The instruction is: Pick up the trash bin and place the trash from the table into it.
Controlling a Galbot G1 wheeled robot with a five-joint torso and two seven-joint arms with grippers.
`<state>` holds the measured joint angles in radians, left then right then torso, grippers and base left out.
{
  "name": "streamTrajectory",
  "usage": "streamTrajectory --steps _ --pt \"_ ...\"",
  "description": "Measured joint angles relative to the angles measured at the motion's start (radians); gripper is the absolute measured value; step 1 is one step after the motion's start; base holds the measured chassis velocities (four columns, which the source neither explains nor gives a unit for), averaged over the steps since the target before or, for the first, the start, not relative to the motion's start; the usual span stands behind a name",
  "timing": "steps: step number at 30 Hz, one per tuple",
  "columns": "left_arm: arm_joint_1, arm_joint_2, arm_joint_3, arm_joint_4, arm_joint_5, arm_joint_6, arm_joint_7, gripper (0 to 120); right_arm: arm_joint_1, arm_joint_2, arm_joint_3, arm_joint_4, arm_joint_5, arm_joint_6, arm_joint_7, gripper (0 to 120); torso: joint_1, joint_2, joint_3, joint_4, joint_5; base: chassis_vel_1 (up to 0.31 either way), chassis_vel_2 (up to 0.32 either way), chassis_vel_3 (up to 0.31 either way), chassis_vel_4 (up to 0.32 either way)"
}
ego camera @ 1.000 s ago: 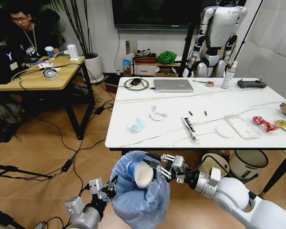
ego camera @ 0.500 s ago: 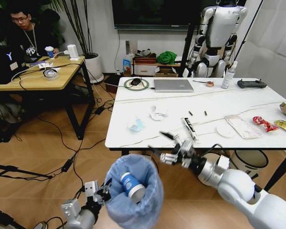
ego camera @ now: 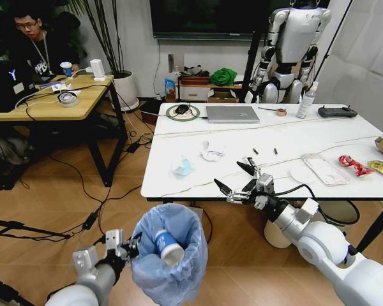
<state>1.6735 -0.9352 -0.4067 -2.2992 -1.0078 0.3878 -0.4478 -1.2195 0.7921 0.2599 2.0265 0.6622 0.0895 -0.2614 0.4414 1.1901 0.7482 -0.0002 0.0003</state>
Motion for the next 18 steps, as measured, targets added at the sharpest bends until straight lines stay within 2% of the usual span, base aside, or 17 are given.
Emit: streamTrajectory --steps 3,5,10,18 --pt "-0.024 -0.013 -0.001 0.01 -0.013 0.003 -0.011 0 -0.015 0.003 0.005 0.003 -0.006 -0.001 0.0 100 0.0 0.0 0.0 0.0001 -0.0009 0.0 0.0 0.0 0.0" --pt "0.01 0.0 0.027 -0.005 0.012 0.007 0.008 0 -0.033 0.009 0.007 0.004 -0.024 -0.001 0.0 100 0.0 0.0 0.0 0.0002 0.0001 0.0 0.0 0.0 0.0" --pt "-0.03 -0.023 0.012 0.013 -0.007 0.004 -0.009 0 -0.034 0.015 0.008 0.003 -0.028 -0.001 0.003 100 0.0 0.0 0.0 -0.0001 -0.0005 0.0 0.0 0.0 0.0" --pt "0.005 -0.039 0.005 0.012 0.011 0.004 0.001 0 0.016 0.023 -0.016 -0.027 -0.031 -0.044 0.068 100 0.0 0.0 0.0 0.0 -0.0004 0.0 0.0 0.0 0.0"
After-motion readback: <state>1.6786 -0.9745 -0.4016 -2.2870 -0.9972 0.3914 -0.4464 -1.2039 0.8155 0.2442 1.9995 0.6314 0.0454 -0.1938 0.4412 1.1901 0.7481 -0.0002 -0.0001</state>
